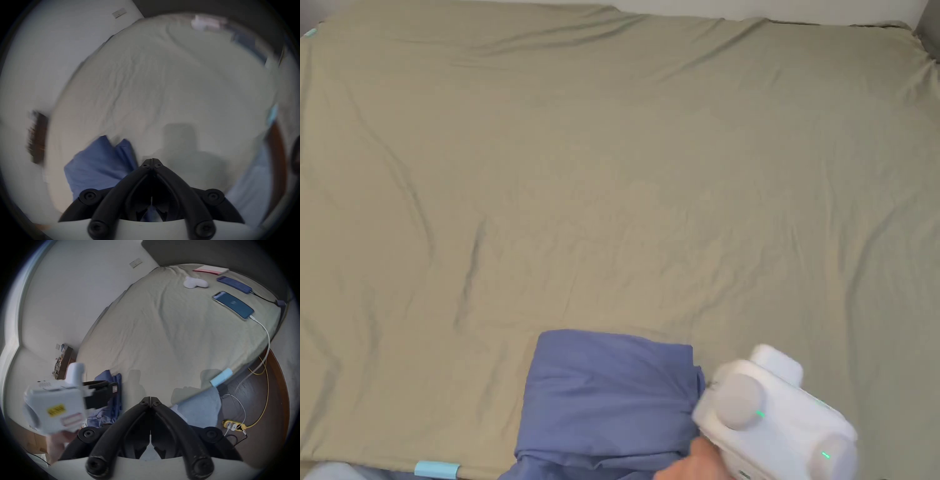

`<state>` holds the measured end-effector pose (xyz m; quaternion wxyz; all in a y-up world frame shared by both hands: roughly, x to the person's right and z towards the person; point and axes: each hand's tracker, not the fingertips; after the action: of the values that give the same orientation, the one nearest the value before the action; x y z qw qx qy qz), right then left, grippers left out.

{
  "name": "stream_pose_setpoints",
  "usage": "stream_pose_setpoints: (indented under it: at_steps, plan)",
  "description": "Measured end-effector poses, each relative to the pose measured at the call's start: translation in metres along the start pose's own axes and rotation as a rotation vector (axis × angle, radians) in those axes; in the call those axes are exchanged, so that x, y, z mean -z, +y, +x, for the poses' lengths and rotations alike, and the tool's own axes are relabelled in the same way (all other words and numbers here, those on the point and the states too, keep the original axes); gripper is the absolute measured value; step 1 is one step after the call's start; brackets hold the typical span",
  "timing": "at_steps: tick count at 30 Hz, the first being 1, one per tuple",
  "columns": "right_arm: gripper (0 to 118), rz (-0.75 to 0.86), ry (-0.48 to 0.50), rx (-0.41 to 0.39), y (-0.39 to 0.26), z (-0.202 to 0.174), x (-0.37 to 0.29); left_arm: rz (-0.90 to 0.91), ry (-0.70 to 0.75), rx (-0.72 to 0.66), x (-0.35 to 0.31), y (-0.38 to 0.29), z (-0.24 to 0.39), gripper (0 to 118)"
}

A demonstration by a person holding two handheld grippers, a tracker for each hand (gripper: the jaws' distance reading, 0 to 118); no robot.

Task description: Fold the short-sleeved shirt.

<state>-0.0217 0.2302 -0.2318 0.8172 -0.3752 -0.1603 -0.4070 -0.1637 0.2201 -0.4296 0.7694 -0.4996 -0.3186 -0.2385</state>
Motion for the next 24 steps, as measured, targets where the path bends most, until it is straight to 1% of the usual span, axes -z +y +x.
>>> stream_pose_setpoints:
  at_steps: [1, 3, 4, 6, 7, 9, 11, 12, 14, 15, 16, 17, 18, 20, 21, 22, 23, 24]
  plan:
    - [0, -0.012, 0.014, -0.029, 0.001, -0.01, 0.007, 0.025, -0.147, -0.069, -0.01, -0.005, -0.028, 0]
    - [0, -0.051, 0.052, -0.069, 0.003, -0.031, 0.023, 0.005, -0.286, -0.194, -0.021, -0.022, -0.084, 0]
    - [0, -0.073, 0.087, -0.091, 0.004, -0.043, 0.032, -0.015, -0.314, -0.271, -0.024, -0.032, -0.111, 0]
    - [0, -0.126, 0.199, -0.146, 0.006, -0.069, 0.057, -0.01, -0.355, -0.39, -0.034, -0.061, -0.169, 0]
    - [0, -0.16, 0.246, -0.148, 0.008, -0.081, 0.07, 0.004, -0.353, -0.426, -0.039, -0.074, -0.193, 0]
    - [0, -0.229, 0.376, -0.142, 0.013, -0.102, 0.102, 0.038, -0.357, -0.454, -0.043, -0.097, -0.236, 0]
    - [0, -0.303, 0.461, -0.126, 0.016, -0.118, 0.138, 0.034, -0.337, -0.523, -0.04, -0.112, -0.272, 0]
    - [0, -0.357, 0.502, -0.109, 0.017, -0.123, 0.157, 0.049, -0.336, -0.544, -0.041, -0.12, -0.284, 0]
    - [0, -0.43, 0.596, -0.037, 0.013, -0.123, 0.193, 0.05, -0.354, -0.571, -0.031, -0.126, -0.307, 0]
    - [0, -0.47, 0.662, -0.007, 0.009, -0.12, 0.209, 0.069, -0.382, -0.579, -0.024, -0.129, -0.316, 0]
    - [0, -0.515, 0.72, 0.033, 0.005, -0.115, 0.224, 0.072, -0.442, -0.591, -0.02, -0.128, -0.316, 0]
    - [0, -0.548, 0.727, 0.092, -0.001, -0.107, 0.237, 0.05, -0.475, -0.617, -0.012, -0.129, -0.321, 0]
    - [0, -0.575, 0.72, 0.13, -0.005, -0.098, 0.249, 0.036, -0.501, -0.608, -0.005, -0.129, -0.324, 0]
    - [0, -0.581, 0.627, 0.177, -0.014, -0.076, 0.262, 0.039, -0.567, -0.62, 0.006, -0.131, -0.328, 0]
    - [0, -0.585, 0.615, 0.204, -0.019, -0.066, 0.265, 0.037, -0.613, -0.638, 0.011, -0.131, -0.331, 0]
    - [0, -0.595, 0.714, 0.256, -0.02, -0.059, 0.266, 0.035, -0.655, -0.649, 0.013, -0.131, -0.333, 0]
    - [0, -0.565, 0.76, 0.295, -0.018, -0.058, 0.262, 0.039, -0.672, -0.646, 0.014, -0.13, -0.334, 2]
    - [0, -0.568, 0.732, 0.299, -0.017, -0.059, 0.261, 0.045, -0.664, -0.632, 0.015, -0.129, -0.336, 26]
